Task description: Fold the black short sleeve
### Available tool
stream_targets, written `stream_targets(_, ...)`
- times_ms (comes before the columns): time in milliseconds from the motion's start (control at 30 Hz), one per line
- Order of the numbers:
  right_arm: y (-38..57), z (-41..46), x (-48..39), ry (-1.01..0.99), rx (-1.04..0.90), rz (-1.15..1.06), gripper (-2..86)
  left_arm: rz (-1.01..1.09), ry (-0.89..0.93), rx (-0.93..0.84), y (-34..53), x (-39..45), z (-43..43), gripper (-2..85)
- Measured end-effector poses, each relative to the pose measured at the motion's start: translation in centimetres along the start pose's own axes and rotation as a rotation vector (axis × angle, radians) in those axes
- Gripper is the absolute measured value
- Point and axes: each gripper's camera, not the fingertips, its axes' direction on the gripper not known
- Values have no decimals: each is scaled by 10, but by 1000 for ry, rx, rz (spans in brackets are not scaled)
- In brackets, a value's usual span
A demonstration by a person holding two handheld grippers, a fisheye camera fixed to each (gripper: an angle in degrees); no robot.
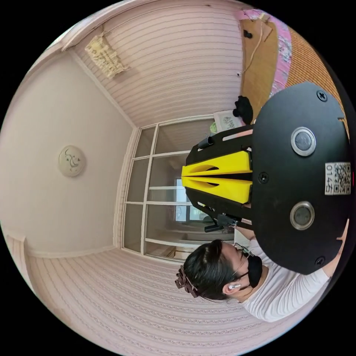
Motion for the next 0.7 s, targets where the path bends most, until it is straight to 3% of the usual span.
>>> stream_targets(133, -35, 9, -36, 67, -45, -127, -5, 48, -22, 36, -30, 13, -2, -10)
stream_targets(233, -43, 33, -20, 191, -152, -105, -5, 58, -66, -57, -34, 10, 31, -10)
stream_targets(400, 45, 96, 119, 487, -578, 223, -5, 12, -167, -503, 51, -17, 161, -10)
stream_targets(467, 92, 106, 168, 564, -658, 362, -5, -43, -210, -620, 96, -24, 197, -10)
stream_targets(567, 130, 105, 224, 512, -557, 617, -5, -171, -220, -660, 138, -29, 231, -10)
stream_targets(700, 73, 112, 238, 478, -329, 565, -5, -127, -224, -540, 110, -28, 251, -10)
